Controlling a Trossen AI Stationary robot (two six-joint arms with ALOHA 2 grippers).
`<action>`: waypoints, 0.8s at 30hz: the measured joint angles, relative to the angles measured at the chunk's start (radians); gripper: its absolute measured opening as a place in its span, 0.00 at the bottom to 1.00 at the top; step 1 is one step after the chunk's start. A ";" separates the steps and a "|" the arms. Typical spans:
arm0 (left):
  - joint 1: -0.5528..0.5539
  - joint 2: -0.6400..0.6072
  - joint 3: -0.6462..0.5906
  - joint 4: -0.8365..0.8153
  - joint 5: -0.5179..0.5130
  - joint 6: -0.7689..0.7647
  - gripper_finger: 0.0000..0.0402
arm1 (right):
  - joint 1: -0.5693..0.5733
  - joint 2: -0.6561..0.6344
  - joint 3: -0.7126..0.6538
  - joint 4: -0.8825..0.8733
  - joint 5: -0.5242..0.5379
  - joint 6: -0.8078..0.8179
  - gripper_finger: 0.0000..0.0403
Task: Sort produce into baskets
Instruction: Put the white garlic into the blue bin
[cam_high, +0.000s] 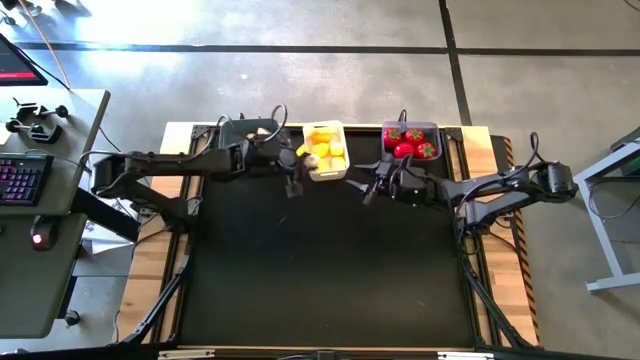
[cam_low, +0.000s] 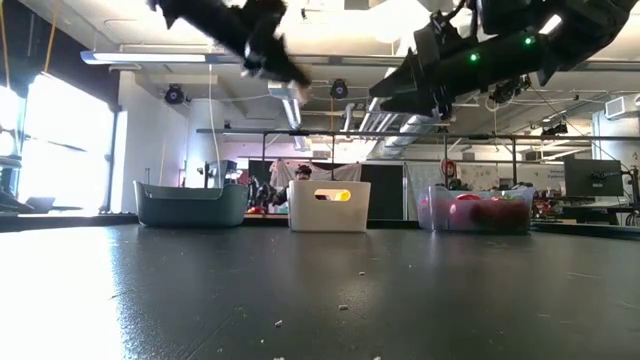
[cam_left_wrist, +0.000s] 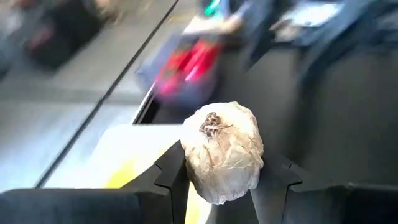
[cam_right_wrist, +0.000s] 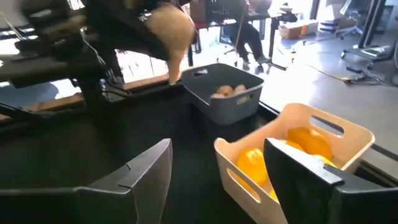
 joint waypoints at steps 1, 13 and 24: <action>0.021 -0.010 -0.009 -0.038 -0.025 -0.023 0.28 | -0.003 0.000 0.000 -0.008 0.000 0.002 0.60; 0.372 -0.070 -0.072 -0.498 -0.249 -0.282 0.28 | -0.014 0.000 0.000 -0.071 -0.001 0.028 0.59; 0.646 0.032 -0.086 -0.496 -0.123 -0.312 0.28 | -0.015 0.000 0.000 -0.070 0.006 0.029 0.59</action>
